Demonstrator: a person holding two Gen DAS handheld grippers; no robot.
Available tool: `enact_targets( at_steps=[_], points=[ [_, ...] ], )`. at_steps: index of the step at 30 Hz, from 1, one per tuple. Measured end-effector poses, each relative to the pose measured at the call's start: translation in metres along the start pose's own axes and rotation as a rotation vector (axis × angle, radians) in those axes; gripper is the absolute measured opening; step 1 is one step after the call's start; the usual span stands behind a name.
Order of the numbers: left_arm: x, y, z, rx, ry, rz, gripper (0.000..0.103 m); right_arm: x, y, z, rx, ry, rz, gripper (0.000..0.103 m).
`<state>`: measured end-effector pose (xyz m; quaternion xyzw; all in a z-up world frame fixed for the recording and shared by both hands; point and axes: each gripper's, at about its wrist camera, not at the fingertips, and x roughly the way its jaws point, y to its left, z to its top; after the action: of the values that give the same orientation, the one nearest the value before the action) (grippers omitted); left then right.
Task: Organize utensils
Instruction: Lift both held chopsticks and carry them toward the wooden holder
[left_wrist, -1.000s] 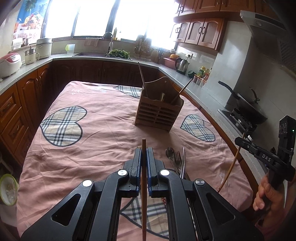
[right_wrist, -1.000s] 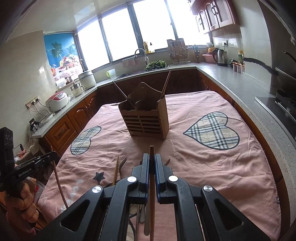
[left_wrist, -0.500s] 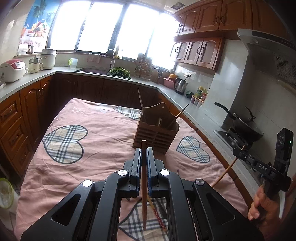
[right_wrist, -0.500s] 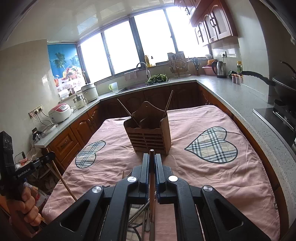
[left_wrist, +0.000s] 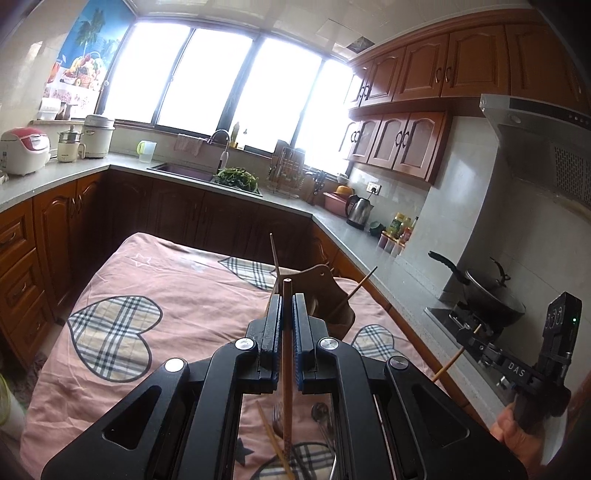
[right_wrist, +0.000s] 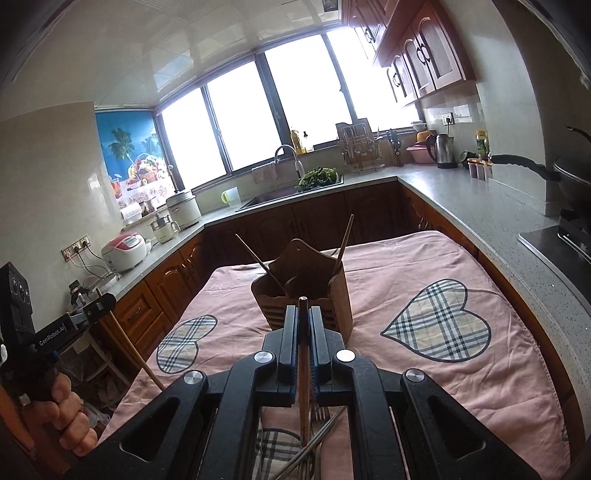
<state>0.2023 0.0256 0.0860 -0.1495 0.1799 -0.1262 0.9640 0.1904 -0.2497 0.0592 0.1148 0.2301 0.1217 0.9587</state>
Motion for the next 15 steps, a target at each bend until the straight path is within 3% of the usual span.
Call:
enact_targets(
  at_steps=[15],
  points=[
    [0.048,-0.003,0.051,-0.002,-0.142,-0.011,0.004,0.035,0.003,0.056,-0.019,-0.136,0.003,0.005]
  ],
)
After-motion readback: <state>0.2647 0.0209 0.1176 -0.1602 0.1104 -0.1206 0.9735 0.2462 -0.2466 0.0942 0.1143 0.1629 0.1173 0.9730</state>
